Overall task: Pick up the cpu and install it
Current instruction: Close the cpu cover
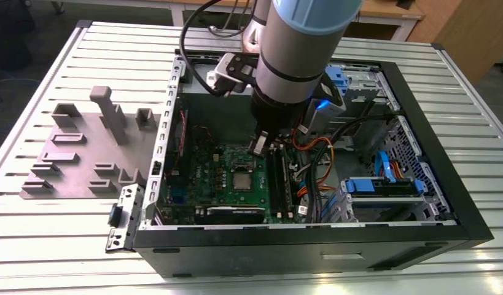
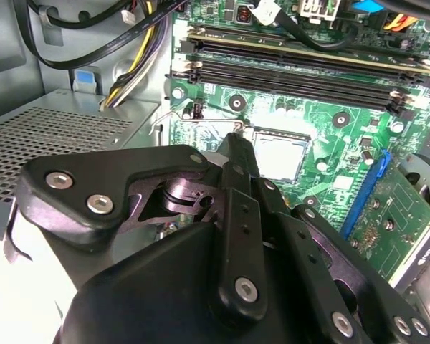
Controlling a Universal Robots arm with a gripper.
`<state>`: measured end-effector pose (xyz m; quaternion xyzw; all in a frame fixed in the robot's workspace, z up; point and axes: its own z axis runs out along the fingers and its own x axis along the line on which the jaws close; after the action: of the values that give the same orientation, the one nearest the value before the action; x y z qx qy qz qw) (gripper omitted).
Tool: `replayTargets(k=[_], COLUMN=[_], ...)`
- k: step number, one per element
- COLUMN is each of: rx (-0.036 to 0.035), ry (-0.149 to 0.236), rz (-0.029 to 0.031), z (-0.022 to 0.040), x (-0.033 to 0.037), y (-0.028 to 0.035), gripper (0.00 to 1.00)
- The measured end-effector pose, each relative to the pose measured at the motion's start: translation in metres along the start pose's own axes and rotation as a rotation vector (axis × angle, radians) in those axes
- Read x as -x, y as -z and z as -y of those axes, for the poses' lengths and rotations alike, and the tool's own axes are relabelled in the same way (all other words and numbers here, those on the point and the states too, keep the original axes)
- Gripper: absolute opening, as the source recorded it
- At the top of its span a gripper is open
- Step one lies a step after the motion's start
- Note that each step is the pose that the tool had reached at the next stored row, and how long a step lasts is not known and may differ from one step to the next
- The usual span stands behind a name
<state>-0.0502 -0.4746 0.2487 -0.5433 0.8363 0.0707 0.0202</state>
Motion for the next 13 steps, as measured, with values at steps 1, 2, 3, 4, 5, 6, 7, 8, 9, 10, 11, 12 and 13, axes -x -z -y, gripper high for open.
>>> replayTargets(k=[1, 2, 3, 4, 5, 6, 7, 8, 9, 10, 11, 12, 13], rx=[0.0, 0.0, 0.0, 0.0, 0.0, 0.0, 0.0, 0.0, 0.0, 0.0, 0.0, 0.0, 0.0], ry=[0.0, 0.0, 0.0, 0.0, 0.0, 0.0, 0.0, 0.0, 0.0, 0.0, 0.0, 0.0, 0.0], rz=[0.0, -0.0001, 0.0, 0.0, 0.0, 0.0, 0.0, 0.0, 0.0001, 0.0001, 0.0002, 0.0001, 0.0], z=[0.0001, 0.0002, 0.0004, 0.0005, 0.0006, 0.0007, 0.0009, 0.001, 0.0011, 0.0012, 0.0013, 0.0014, 0.0015], x=[-0.0003, -0.0006, -0.0008, -0.0011, -0.0014, -0.0017, -0.0019, -0.0022, -0.0025, -0.0027, -0.0028, -0.003, -0.0033], y=[0.0001, 0.0001, 0.0001, 0.0001, 0.0001, 0.0001, 0.0002, 0.0001, 0.0001, 0.0001, 0.0, 0.0, -0.0001], gripper=[0.11, 0.11, 0.11, 0.11, 0.11, 0.11, 0.11, 0.11, 0.11, 0.11, 0.11, 0.11, 0.11])
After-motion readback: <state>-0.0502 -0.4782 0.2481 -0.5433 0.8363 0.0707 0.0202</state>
